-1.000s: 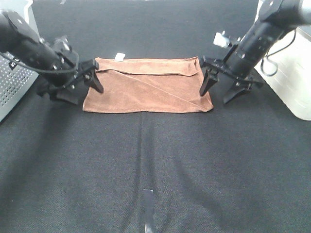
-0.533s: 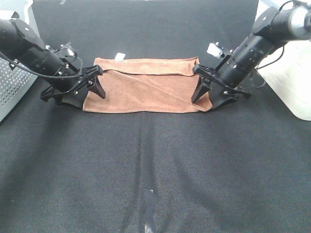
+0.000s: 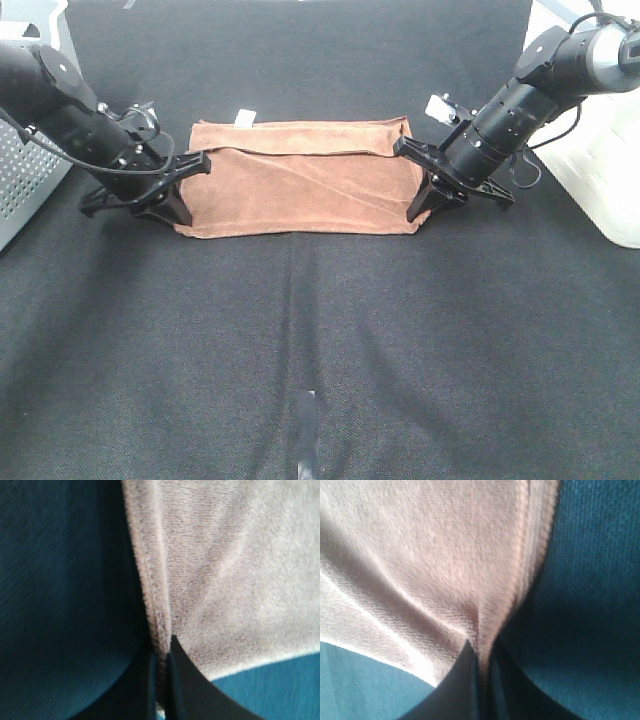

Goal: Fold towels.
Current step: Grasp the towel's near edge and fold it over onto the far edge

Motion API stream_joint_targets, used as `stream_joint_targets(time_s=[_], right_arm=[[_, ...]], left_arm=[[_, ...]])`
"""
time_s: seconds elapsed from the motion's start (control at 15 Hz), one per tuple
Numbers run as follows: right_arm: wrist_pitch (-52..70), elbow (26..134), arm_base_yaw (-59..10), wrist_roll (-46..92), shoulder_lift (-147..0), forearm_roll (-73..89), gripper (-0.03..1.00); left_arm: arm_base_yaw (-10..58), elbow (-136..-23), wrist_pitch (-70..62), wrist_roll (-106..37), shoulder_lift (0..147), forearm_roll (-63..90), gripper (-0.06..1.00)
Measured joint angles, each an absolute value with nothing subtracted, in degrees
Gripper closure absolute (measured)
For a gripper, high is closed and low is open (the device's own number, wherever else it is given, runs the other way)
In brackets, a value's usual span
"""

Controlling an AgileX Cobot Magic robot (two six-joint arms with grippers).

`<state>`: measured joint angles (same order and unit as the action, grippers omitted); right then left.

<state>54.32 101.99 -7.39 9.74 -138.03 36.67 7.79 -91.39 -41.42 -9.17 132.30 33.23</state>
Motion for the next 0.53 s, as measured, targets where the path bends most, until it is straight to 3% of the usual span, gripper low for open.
stream_joint_targets(time_s=[0.2,0.53], right_arm=[[54.9,97.4,-7.4,8.6,-134.4,36.1,0.94],[51.6,74.3,-7.4,13.7,-122.0,38.6,0.94]], left_arm=[[7.2,-90.7,-47.2,-9.2,129.5,29.2,0.93],[8.1,-74.6,-49.3,-9.2,119.5,28.0,0.93]])
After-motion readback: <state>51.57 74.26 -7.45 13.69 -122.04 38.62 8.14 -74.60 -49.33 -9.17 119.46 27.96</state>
